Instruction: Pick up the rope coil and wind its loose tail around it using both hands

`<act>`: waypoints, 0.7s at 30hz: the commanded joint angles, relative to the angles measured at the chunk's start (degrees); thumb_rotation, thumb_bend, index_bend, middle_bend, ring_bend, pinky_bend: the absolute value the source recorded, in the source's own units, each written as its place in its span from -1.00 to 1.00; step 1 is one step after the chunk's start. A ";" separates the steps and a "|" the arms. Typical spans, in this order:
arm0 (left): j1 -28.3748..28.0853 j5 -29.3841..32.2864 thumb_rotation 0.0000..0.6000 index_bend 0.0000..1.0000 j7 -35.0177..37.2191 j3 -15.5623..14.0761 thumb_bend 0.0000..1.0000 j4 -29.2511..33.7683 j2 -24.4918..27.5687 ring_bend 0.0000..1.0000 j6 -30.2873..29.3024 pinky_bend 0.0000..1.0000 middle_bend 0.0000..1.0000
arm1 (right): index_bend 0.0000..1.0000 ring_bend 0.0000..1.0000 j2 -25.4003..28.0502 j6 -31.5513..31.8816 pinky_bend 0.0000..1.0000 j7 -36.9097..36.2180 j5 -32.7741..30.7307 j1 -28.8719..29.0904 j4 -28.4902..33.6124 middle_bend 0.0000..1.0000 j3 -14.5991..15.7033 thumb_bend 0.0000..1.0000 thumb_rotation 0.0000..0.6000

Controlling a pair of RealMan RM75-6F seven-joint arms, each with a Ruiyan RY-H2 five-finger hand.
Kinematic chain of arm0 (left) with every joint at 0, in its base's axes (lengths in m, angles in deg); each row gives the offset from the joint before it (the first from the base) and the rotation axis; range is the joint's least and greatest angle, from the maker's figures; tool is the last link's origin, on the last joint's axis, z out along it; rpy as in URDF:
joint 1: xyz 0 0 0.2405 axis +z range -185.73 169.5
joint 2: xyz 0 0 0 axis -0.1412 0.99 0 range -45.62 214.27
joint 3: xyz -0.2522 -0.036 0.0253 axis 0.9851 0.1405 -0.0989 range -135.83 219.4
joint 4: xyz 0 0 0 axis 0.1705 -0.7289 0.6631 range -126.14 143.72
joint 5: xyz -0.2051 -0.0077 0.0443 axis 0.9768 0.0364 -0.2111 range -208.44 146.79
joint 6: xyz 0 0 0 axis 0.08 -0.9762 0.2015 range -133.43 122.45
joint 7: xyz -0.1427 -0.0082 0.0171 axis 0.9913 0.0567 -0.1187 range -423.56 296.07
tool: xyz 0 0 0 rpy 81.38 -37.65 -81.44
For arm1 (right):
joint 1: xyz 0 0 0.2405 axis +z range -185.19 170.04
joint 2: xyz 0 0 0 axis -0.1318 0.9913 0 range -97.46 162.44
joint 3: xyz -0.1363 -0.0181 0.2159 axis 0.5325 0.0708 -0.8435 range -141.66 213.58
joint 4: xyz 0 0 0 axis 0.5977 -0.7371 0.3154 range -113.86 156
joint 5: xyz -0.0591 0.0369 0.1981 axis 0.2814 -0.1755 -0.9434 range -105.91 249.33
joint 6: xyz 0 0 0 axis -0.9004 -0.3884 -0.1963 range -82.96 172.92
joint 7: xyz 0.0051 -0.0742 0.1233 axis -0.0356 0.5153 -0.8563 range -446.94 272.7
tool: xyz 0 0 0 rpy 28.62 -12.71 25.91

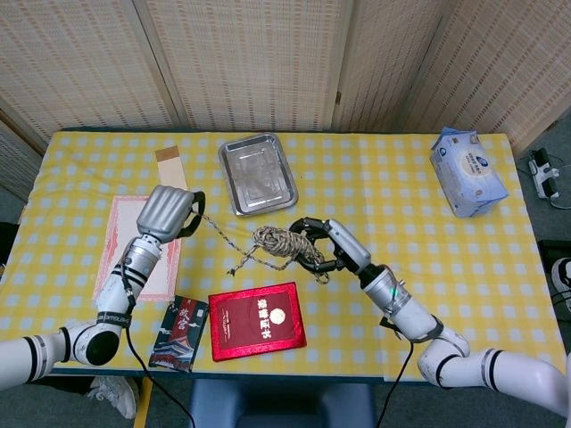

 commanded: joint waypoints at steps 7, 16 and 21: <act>-1.25 -2.74 1.00 0.27 -2.59 2.94 0.03 6.21 1.49 0.80 -3.80 0.62 0.97 | 0.76 0.51 -0.54 -5.70 0.30 10.08 -6.48 2.86 2.91 0.35 0.26 0.09 1.00; -3.09 -4.56 1.00 0.27 -5.33 4.09 0.03 10.27 -0.92 0.80 -5.78 0.62 0.97 | 0.76 0.51 -2.81 -9.27 0.30 19.95 -13.95 5.48 5.15 0.35 -1.14 0.09 1.00; -3.81 -6.18 1.00 0.27 -5.85 4.60 0.03 10.58 -2.27 0.80 -6.68 0.62 0.97 | 0.76 0.51 -3.96 -11.18 0.30 24.06 -18.30 6.75 6.31 0.35 -1.75 0.09 1.00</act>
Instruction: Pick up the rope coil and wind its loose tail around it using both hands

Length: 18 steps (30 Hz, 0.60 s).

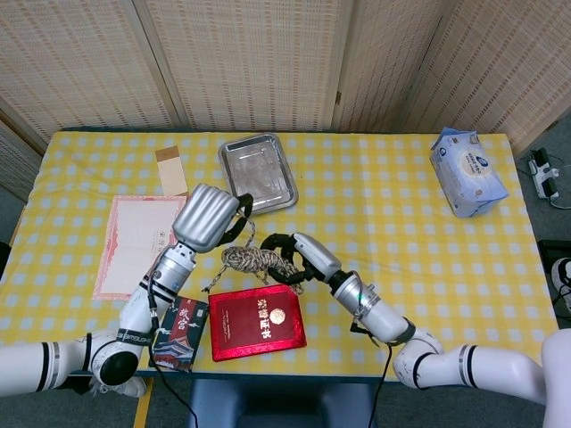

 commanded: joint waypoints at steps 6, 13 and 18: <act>0.15 -2.06 1.00 0.28 0.60 0.23 0.03 0.65 -0.87 0.80 -1.16 0.62 0.97 | 0.79 0.53 -2.86 -1.64 0.33 7.60 -10.74 2.15 1.57 0.39 -2.04 0.09 1.00; 2.37 -3.69 1.00 0.28 3.88 -0.57 0.03 1.46 0.31 0.80 -1.48 0.62 0.97 | 0.79 0.54 -6.37 0.32 0.34 13.86 -23.15 4.28 1.26 0.39 -4.92 0.09 1.00; 4.61 -5.79 1.00 0.28 7.23 -1.74 0.03 2.18 1.69 0.80 -1.36 0.62 0.97 | 0.79 0.54 -9.69 2.32 0.35 15.37 -29.47 5.65 -0.19 0.39 -7.87 0.09 1.00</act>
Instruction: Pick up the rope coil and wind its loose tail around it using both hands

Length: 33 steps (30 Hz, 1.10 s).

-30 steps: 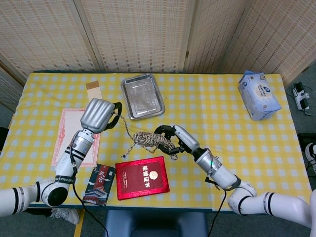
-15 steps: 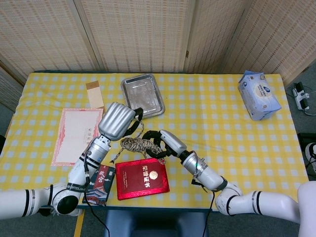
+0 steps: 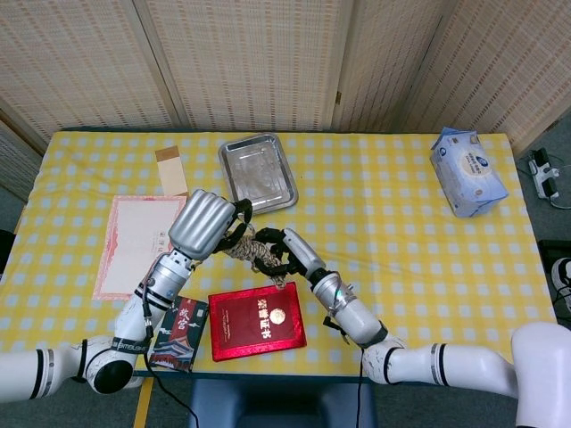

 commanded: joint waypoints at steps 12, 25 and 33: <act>6.38 -5.38 1.00 0.28 7.15 -3.20 0.03 -0.99 2.53 0.80 -1.27 0.62 0.97 | 0.79 0.54 -11.83 10.67 0.35 1.40 -6.30 1.99 -5.84 0.39 -8.38 0.09 1.00; 10.48 -5.85 1.00 0.28 12.99 -5.45 0.03 -5.89 2.87 0.80 0.98 0.62 0.97 | 0.80 0.54 -15.08 14.14 0.35 -8.35 4.76 -2.39 -8.16 0.41 -11.07 0.09 1.00; 10.73 -2.90 1.00 0.29 13.37 -5.38 0.03 -10.08 1.68 0.80 4.07 0.62 0.97 | 0.81 0.56 -11.30 11.31 0.35 -16.54 13.46 -6.16 -6.62 0.42 -9.67 0.09 1.00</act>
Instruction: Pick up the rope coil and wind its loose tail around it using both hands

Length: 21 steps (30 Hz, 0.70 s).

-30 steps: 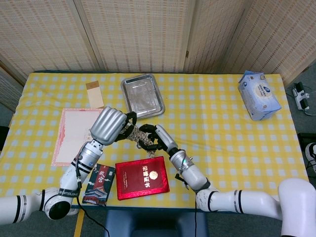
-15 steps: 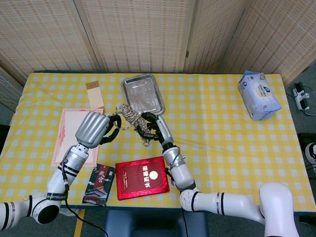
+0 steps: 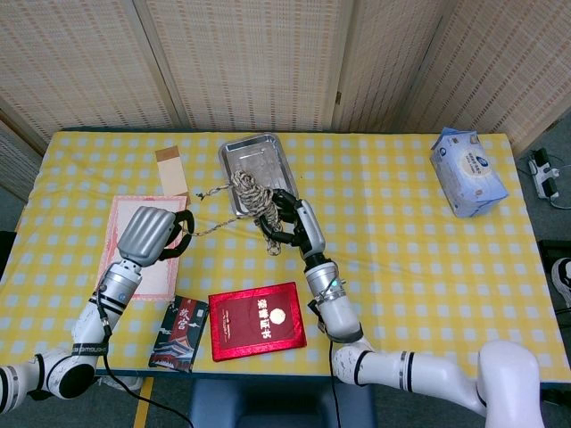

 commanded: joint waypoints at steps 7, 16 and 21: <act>-0.52 3.49 1.00 0.29 -1.10 0.61 0.03 -3.45 -1.93 0.79 2.85 0.62 0.97 | 0.81 0.56 3.16 -1.31 0.35 -7.09 7.84 -3.16 1.11 0.42 1.60 0.09 1.00; -0.57 5.07 1.00 0.29 -0.90 1.53 0.03 -4.75 -2.51 0.79 3.90 0.62 0.97 | 0.81 0.56 6.78 -2.66 0.35 -10.01 11.74 -4.94 2.16 0.42 3.62 0.09 1.00; 0.52 4.39 1.00 -0.30 1.05 1.93 -0.19 -3.17 -1.72 0.47 3.30 0.59 0.62 | 0.81 0.56 7.89 -1.45 0.35 -8.18 12.39 -5.32 1.90 0.42 3.68 0.09 1.00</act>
